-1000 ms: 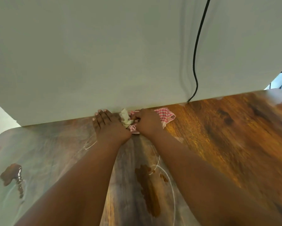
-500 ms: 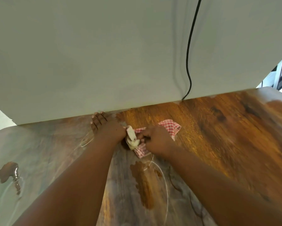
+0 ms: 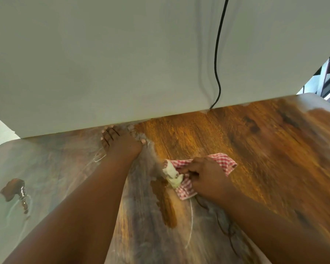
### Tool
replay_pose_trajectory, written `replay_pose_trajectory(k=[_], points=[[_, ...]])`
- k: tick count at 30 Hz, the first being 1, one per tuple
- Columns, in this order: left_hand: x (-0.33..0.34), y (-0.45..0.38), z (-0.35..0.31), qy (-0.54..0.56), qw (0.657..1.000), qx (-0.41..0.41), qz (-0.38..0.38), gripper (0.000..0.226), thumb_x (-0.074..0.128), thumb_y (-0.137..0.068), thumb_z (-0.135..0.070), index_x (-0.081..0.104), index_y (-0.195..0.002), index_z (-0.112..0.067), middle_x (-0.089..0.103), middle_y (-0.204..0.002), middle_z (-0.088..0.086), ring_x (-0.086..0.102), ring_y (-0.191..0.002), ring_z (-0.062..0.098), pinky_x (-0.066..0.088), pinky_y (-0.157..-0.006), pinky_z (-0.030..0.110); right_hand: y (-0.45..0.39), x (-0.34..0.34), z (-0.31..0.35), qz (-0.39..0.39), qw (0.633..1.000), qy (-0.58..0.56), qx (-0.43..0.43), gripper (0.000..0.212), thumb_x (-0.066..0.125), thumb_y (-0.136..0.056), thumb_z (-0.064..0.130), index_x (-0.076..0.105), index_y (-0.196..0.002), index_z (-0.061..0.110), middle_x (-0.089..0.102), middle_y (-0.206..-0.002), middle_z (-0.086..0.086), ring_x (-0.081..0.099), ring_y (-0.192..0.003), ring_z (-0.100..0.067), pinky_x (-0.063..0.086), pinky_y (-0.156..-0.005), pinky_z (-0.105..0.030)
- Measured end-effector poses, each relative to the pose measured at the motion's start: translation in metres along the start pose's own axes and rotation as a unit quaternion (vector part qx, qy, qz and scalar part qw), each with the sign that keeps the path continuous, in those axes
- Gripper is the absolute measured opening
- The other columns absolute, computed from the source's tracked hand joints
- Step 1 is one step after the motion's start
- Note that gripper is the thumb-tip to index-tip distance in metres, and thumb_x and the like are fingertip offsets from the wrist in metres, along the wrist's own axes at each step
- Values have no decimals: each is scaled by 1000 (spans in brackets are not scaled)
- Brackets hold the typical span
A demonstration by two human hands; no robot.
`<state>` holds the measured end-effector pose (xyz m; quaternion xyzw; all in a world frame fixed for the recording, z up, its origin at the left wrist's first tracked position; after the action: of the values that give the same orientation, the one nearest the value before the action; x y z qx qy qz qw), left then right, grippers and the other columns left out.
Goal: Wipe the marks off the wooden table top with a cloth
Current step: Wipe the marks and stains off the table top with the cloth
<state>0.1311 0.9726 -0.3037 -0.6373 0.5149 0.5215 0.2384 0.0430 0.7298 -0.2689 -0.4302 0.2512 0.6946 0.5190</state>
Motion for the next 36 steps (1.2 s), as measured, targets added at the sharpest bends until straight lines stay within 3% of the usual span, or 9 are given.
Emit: replay_pose_trajectory(k=[5,9,12,16,20,25,27,32,36], points=[[-8,14,-2,-14,999,21,-33,114,55,-83,-64,-10,-148,3,-8,-158,24,-11,-146,37,-11,-115,47,-31,-6,-12,-40,990,54,121,34,57,-77,13,71,-105,28,68,-100,-2,59,-90,-24,46,-83,-33],[-9,36,-15,-19,996,68,-49,100,48,-88,-60,-5,-150,-1,-4,-159,21,-8,-146,35,-10,-116,46,3,30,42,19,999,17,30,38,56,-67,22,71,-101,32,67,-98,-1,56,-89,-28,42,-79,-33],[-8,63,-17,-18,991,120,-64,91,41,-92,-57,-1,-151,-2,-1,-160,20,-7,-147,34,-11,-115,43,55,21,38,48,999,12,-1,42,50,-65,22,72,-98,35,70,-88,5,59,-84,-22,41,-81,-34],[-1,104,-11,-84,981,168,-55,84,33,-95,-51,-7,-150,-1,-6,-160,19,-11,-146,33,-16,-114,42,68,-12,-13,28,997,23,72,40,59,-68,9,73,-99,31,68,-92,1,59,-88,-26,48,-80,-37],[13,141,-7,-106,975,190,-34,78,25,-98,-50,-9,-150,-3,-11,-159,17,-17,-146,29,-20,-113,40,35,-15,-15,-12,981,104,166,35,55,-80,19,66,-110,33,64,-110,-1,57,-98,-28,46,-84,-34],[17,172,-3,-83,979,184,-28,73,24,-99,-44,-6,-151,-3,-9,-160,17,-16,-146,27,-21,-111,36,106,15,45,98,993,68,13,37,51,-72,28,69,-104,34,67,-104,4,61,-94,-24,42,-82,-33],[19,183,3,-90,978,187,-20,73,24,-100,-45,-7,-151,-4,-11,-160,16,-17,-146,27,-19,-113,37,146,3,37,97,994,39,-10,39,53,-64,26,72,-98,31,71,-98,4,64,-88,-20,46,-77,-33],[31,212,12,-94,979,182,-1,74,20,-100,-49,-11,-150,-5,-16,-159,15,-21,-145,25,-20,-113,37,129,-24,-17,13,984,67,162,39,56,-77,15,68,-110,33,64,-119,-1,57,-105,-27,44,-88,-31],[44,236,3,-81,980,180,8,71,21,-100,-45,-9,-151,-6,-14,-159,14,-19,-146,25,-20,-113,36,121,3,33,23,992,66,108,38,52,-82,15,67,-110,35,63,-117,2,56,-101,-28,42,-86,-32]])
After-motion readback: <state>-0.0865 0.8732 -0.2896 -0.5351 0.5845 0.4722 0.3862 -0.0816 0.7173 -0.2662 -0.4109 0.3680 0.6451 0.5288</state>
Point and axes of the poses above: each hand's wrist, its own y-axis away from the middle knuckle, its own x-axis out of the palm, z = x × y, the point moved 8 cm from there along -y, towards the middle knuckle
